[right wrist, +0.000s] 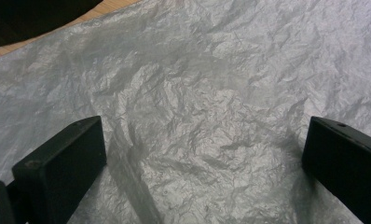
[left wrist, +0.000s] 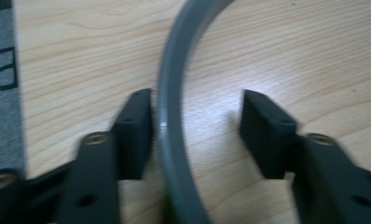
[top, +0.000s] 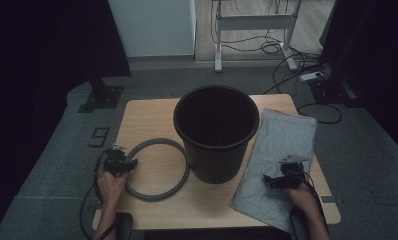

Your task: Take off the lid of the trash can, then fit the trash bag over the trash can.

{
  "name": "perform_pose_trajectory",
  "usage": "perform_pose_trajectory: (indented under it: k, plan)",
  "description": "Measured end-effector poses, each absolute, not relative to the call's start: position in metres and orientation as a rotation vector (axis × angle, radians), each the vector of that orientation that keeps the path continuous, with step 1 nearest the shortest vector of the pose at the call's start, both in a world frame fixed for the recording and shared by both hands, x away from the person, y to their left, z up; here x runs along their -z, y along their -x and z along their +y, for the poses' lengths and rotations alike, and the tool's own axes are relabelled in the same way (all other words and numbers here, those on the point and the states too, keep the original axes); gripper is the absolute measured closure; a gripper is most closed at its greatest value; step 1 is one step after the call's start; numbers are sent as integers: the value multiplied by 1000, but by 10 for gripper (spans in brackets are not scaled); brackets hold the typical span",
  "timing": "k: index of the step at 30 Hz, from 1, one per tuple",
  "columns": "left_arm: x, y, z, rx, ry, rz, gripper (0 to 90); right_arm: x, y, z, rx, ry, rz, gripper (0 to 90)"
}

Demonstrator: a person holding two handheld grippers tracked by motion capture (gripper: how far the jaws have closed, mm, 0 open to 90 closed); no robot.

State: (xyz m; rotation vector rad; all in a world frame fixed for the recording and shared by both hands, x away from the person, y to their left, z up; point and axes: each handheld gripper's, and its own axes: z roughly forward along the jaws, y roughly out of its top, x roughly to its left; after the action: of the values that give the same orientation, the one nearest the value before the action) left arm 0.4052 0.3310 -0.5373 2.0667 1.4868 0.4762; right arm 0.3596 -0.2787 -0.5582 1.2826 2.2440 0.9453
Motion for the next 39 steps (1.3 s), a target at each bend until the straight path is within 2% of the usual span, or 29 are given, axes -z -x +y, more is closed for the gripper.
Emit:
perform_pose_trajectory:
  k: [9, 14, 31, 36, 39]
  plan:
    - [548, -394, 325, -490, -2071, 1380, 122, 558, -359, -279, -946, -1282, 2246, 0]
    - [551, -394, 322, -488, -2075, 1358, 41, 558, -359, -278, -950, -1272, 2253, 0]
    - [551, -394, 321, -485, -2079, 1366, 14, 551, -361, -275, -934, -1240, 2345, 3]
    - [551, -394, 320, -484, -2080, 1367, 9, 536, -356, -276, -978, -1139, 2414, 90]
    - [551, -394, 320, -484, -2079, 1369, 8, 533, -350, -280, -966, -1085, 2465, 113]
